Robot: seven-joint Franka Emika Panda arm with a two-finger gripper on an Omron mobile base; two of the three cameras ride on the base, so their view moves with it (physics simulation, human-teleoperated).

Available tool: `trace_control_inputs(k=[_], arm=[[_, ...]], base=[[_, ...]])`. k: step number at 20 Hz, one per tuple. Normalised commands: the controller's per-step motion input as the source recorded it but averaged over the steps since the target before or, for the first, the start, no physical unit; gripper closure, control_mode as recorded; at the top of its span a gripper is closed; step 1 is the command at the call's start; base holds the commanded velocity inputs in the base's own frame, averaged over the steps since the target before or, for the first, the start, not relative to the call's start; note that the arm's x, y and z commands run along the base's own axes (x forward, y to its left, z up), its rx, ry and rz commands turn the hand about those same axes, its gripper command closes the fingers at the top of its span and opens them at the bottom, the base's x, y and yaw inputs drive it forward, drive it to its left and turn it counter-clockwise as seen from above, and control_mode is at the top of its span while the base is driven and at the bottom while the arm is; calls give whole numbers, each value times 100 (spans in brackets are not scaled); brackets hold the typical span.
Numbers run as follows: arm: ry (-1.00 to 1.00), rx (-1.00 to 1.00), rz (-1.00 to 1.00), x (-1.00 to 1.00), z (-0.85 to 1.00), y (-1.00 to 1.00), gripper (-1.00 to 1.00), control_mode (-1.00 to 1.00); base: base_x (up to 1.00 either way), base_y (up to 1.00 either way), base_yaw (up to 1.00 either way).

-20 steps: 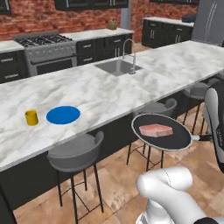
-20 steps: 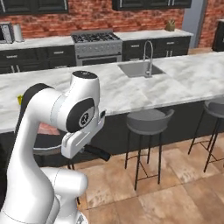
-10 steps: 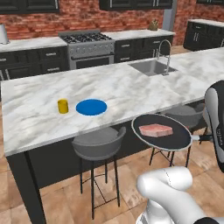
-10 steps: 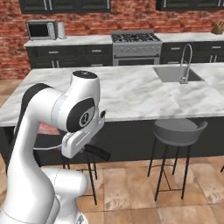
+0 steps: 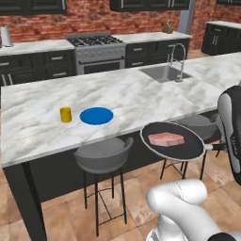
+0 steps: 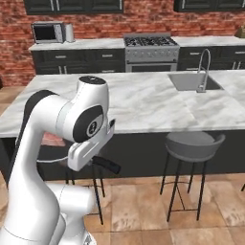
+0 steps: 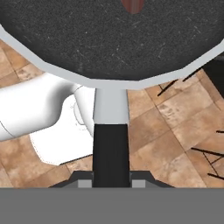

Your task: Pick up the pan with the steak in it and place it on the dining table. Then place the steak on the plate.

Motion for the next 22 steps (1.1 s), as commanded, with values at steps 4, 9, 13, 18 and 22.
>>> trace_control_inputs(k=[4,9,13,18,22], arm=[[0,0,0,0,0,0,100,100],[0,0,0,0,0,0,100,100],[0,0,0,0,0,0,100,100],[0,0,0,0,0,0,100,100],[0,0,0,0,0,0,100,100]], base=[[35,-80,7],[35,-73,11],[61,-19,2],[85,0,0],[90,0,0]])
